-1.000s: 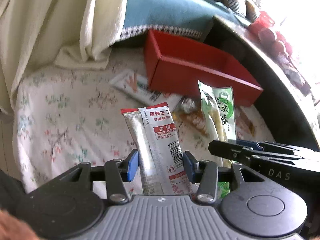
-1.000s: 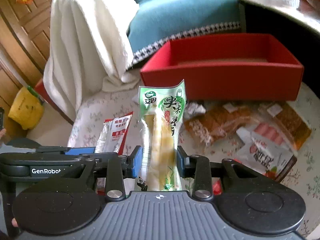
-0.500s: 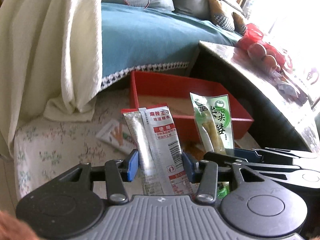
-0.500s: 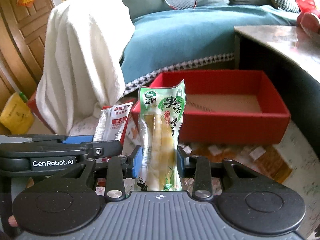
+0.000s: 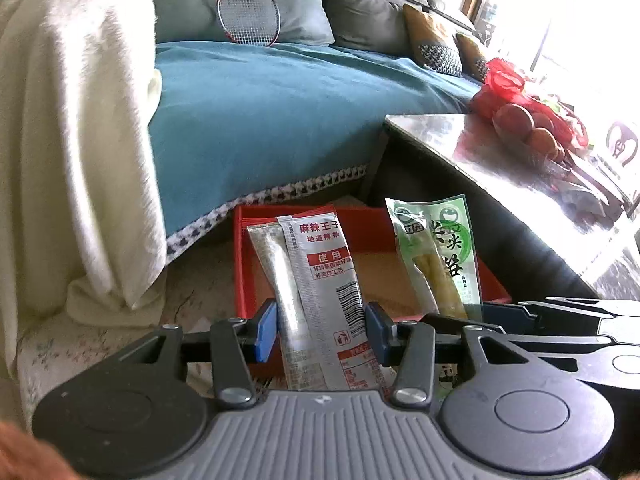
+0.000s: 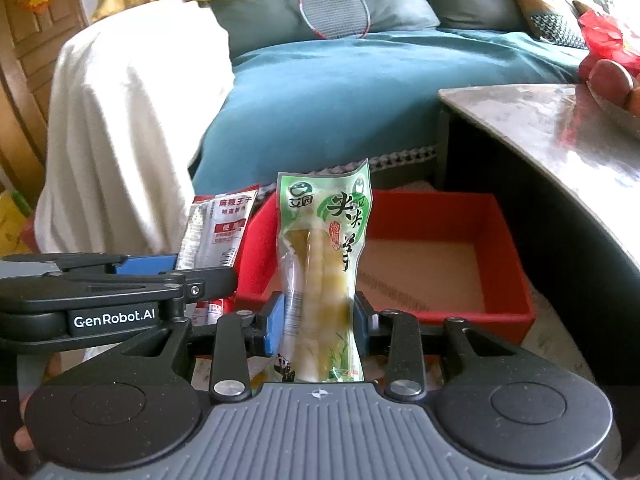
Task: Organize snacks
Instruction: 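Lift both held packets and carry them over the red box, then lower both packets into the red box and open both tools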
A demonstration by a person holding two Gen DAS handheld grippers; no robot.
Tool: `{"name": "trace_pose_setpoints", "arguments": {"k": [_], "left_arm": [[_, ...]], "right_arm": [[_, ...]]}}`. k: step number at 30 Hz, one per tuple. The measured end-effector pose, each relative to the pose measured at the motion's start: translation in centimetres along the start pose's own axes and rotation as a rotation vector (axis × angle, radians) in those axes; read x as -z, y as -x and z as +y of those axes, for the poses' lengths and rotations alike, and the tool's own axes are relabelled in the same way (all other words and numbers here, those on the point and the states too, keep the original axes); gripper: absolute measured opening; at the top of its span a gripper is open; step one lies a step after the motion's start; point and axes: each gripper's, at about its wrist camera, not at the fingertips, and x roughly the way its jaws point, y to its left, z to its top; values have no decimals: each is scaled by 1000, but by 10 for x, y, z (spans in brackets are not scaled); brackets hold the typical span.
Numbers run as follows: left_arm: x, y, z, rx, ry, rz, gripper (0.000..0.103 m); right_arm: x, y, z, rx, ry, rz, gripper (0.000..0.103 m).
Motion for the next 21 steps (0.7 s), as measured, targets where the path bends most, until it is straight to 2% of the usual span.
{"name": "trace_pose_setpoints", "arguments": {"k": [10, 21], "left_arm": [[-37, -45, -14, -51, -30, -5, 39], [-48, -101, -10, -123, -22, 46, 38]], "right_arm": [[-35, -42, -18, 51, 4, 16, 43], [-47, -94, -27, 100, 56, 70, 43]]}}
